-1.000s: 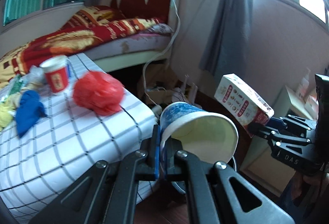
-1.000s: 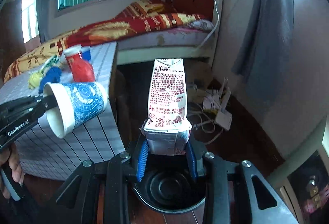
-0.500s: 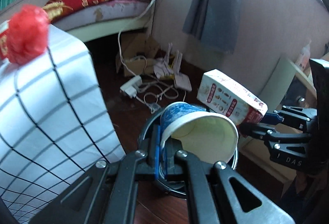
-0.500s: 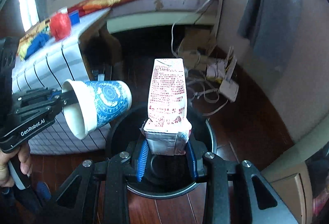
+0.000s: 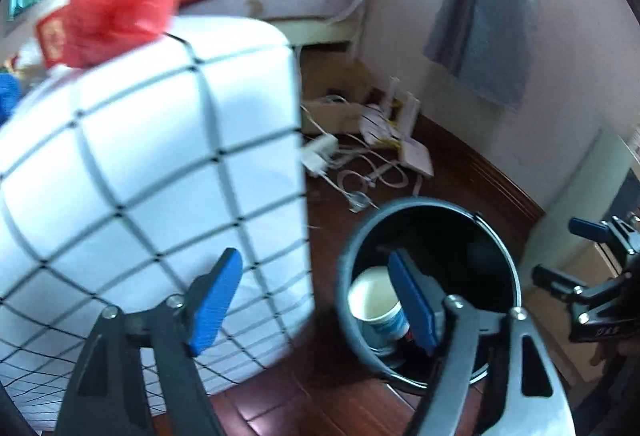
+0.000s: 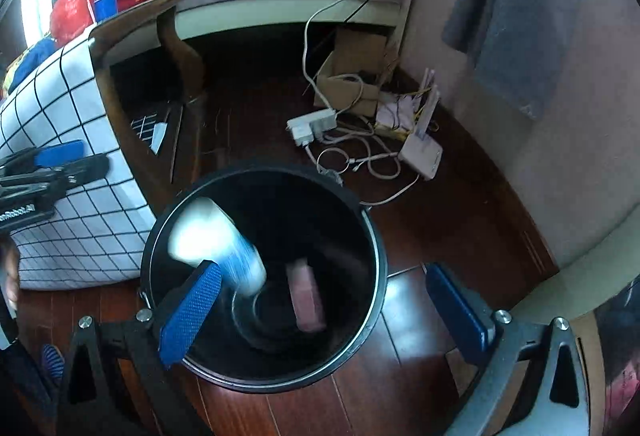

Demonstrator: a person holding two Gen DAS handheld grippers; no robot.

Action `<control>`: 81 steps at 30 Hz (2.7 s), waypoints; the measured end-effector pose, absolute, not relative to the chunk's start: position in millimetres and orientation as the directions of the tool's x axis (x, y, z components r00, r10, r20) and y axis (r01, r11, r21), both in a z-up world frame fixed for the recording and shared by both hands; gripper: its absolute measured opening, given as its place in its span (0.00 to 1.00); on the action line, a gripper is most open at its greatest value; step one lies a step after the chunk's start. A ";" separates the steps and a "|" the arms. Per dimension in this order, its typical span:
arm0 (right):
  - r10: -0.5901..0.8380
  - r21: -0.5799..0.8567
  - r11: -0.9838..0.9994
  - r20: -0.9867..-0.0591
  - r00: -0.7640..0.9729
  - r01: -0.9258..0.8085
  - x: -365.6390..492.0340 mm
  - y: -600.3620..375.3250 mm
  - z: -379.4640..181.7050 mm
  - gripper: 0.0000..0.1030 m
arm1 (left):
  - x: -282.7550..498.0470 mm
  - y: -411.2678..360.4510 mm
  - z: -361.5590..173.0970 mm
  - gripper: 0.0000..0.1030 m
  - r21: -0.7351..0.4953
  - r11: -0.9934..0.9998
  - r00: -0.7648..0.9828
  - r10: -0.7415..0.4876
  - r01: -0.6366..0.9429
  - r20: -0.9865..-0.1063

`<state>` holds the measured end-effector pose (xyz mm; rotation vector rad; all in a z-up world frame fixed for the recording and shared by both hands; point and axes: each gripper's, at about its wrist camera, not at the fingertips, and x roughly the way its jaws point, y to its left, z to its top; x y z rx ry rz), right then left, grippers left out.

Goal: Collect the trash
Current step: 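Carry both items over the black bucket and open both tools to drop them, then move both tools back toward the table, then grasp the blue cloth with the left tool while the right tool grasps the red plastic bag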

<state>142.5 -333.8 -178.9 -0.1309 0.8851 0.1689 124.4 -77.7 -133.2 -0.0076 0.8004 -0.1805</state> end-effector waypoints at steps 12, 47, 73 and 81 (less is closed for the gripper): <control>0.119 -0.045 0.971 -0.763 0.636 -0.235 129.2 -304.5 -155.6 1.00 | 112.5 -59.6 -122.4 0.81 -0.047 0.992 0.713 -0.117 0.117 -0.692; 0.416 -0.033 0.853 -0.559 0.717 -0.521 169.9 -88.1 -28.2 1.00 | 87.3 120.8 -36.0 0.96 -0.050 0.977 0.819 0.146 -0.208 -0.555; 0.429 -0.034 0.822 -0.621 0.656 -0.568 216.7 -58.2 -44.4 0.86 | 139.7 136.1 -44.3 0.93 -0.055 0.975 0.796 0.142 -0.215 -0.588; 0.452 0.010 0.802 -0.663 0.597 -0.597 248.3 -39.9 -53.9 0.41 | 187.5 153.7 -59.3 0.83 -0.087 0.965 0.745 0.130 -0.246 -0.654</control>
